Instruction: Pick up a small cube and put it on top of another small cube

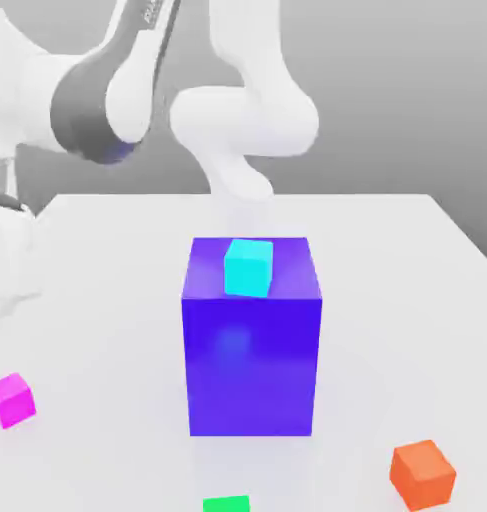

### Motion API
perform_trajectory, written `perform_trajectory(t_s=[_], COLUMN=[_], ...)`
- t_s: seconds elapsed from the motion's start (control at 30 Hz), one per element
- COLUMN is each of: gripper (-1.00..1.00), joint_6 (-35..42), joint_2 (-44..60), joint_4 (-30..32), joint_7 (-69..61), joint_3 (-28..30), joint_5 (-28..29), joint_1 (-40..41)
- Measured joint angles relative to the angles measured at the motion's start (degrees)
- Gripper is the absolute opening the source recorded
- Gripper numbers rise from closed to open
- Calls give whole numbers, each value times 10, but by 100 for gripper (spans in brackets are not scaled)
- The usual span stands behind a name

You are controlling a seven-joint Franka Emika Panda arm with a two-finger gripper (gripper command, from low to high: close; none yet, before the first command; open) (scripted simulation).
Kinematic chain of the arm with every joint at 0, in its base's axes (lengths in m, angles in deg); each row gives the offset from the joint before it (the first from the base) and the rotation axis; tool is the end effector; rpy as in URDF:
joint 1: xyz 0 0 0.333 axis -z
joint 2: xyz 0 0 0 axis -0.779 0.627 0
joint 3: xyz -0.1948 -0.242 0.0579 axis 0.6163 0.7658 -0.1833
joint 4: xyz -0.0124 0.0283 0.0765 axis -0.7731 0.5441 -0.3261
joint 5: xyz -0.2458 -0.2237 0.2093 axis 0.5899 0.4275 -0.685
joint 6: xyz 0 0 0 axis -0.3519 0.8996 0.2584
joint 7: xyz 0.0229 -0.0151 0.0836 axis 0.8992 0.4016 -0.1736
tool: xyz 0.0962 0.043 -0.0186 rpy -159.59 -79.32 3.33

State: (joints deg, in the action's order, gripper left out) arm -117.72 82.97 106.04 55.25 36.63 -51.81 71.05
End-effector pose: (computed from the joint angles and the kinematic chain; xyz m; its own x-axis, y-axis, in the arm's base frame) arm 0.3906 -0.2992 0.2840 0.0887 -0.9928 0.0799 -0.9887 -0.0975 -0.1137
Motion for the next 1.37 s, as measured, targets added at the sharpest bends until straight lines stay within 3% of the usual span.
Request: perform_trajectory(t_s=[0.13,0.3,0.33,0.57,0.73,1.1,1.23,1.27,1.37], gripper=[0,0,-100,-100,-100,-100,-100,100,100], joint_6=[-33,-103,-116,-118,-51,51,8,-2,-2], joint_2=[87,192,208,211,122,109,180,191,191], joint_4=[15,-1,-5,-5,15,-82,-111,-113,-113], joint_7=[-34,-82,-89,-89,-43,164,199,200,200], joint_3=[1,-50,-61,-63,-19,-133,-155,-156,-156], joint_5=[-50,-116,-124,-124,-65,20,30,30,30], joint_1=[43,94,104,106,72,-152,-195,-196,-196])
